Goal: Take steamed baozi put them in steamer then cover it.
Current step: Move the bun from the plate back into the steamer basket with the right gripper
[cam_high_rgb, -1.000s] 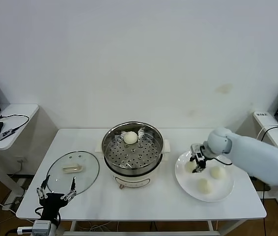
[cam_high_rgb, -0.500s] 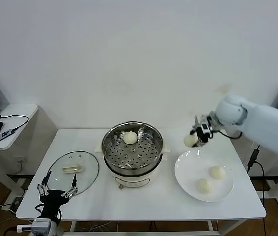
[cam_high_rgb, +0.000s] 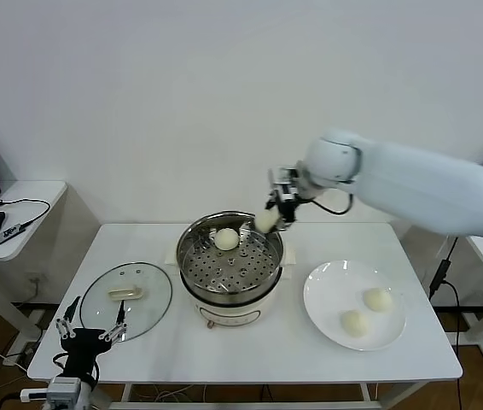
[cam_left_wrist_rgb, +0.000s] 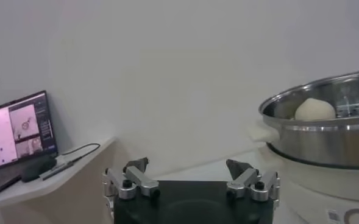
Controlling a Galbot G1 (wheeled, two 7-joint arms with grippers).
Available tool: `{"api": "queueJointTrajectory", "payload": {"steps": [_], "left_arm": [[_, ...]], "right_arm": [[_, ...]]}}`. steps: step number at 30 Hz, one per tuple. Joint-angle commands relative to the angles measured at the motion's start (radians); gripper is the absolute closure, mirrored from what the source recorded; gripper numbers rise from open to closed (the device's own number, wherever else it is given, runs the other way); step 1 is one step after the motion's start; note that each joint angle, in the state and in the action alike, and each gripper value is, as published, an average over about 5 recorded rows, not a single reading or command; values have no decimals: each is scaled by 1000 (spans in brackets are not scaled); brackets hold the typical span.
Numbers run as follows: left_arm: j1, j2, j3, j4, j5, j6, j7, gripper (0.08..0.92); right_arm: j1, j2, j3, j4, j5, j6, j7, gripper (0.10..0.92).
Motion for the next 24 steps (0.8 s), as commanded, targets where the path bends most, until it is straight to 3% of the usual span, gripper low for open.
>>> {"api": "queueJointTrajectory", "payload": {"steps": [1, 13, 24], "left_arm": [[1, -4, -17, -4, -1, 0, 0, 177], [5, -19, -23, -2, 1, -3, 0, 177], [4, -22, -28, 2, 1, -4, 1, 177]], "right_arm": [[-89, 276, 4, -151, 61, -76, 73, 457], [-206, 408, 45, -303, 97, -123, 145, 457], [-238, 429, 28, -337, 40, -146, 132, 457]]}}
